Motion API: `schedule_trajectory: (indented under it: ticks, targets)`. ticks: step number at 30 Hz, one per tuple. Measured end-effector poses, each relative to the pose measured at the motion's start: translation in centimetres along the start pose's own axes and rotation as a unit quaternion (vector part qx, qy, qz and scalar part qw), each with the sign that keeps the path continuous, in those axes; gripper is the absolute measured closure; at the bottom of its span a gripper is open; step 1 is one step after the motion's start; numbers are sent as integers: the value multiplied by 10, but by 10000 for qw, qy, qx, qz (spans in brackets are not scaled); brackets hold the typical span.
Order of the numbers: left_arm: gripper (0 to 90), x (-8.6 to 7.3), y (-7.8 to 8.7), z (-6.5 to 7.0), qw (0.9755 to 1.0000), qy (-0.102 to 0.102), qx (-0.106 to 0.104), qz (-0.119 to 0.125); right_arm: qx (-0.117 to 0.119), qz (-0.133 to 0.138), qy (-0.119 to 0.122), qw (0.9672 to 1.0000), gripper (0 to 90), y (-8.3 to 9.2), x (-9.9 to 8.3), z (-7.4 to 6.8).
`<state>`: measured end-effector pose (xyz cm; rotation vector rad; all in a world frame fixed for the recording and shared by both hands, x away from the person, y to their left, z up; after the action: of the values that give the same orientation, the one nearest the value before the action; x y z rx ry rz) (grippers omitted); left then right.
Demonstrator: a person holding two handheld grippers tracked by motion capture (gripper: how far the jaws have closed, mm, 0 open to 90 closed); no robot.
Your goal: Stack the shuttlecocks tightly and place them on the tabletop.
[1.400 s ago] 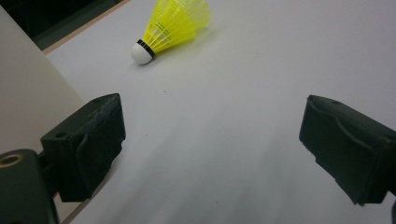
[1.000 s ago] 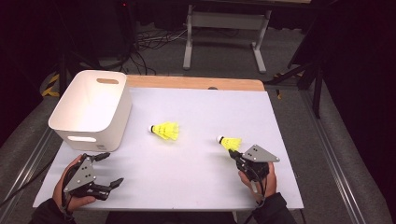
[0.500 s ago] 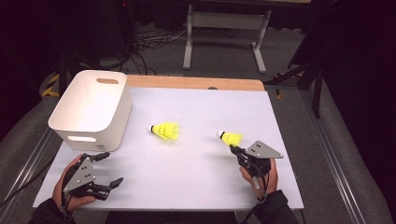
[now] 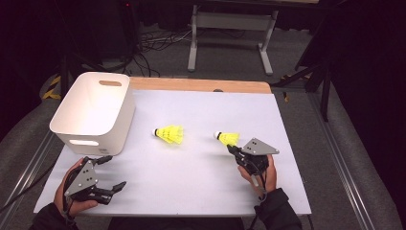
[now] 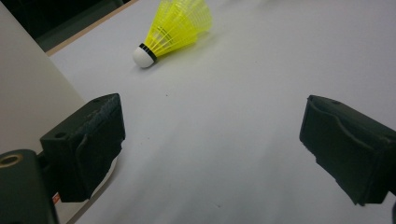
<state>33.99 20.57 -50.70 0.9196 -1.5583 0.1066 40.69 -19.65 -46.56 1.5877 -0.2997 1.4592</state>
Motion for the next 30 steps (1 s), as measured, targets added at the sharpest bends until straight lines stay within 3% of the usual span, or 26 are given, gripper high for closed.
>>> schedule_trajectory:
  ticks: [14,30]
  targets:
    - [75,0,1,1,10000,-3,-18,35,389,-76,167,9991,900,-33,17,-17]
    - [75,0,2,1,10000,-7,-45,25,858,-328,405,9949,900,-79,30,-47]
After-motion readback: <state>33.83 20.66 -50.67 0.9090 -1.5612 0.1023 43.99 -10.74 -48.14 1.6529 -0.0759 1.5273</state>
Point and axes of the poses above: each handheld gripper's, and its own axes: y roughly backward along the jaws, x roughly out of its top, z roughly to its right, the point moved 7 cm from there along -y, roughly forward along the jaws, and after that the axes turned 1 degree about -y, right-handed, at the moved point
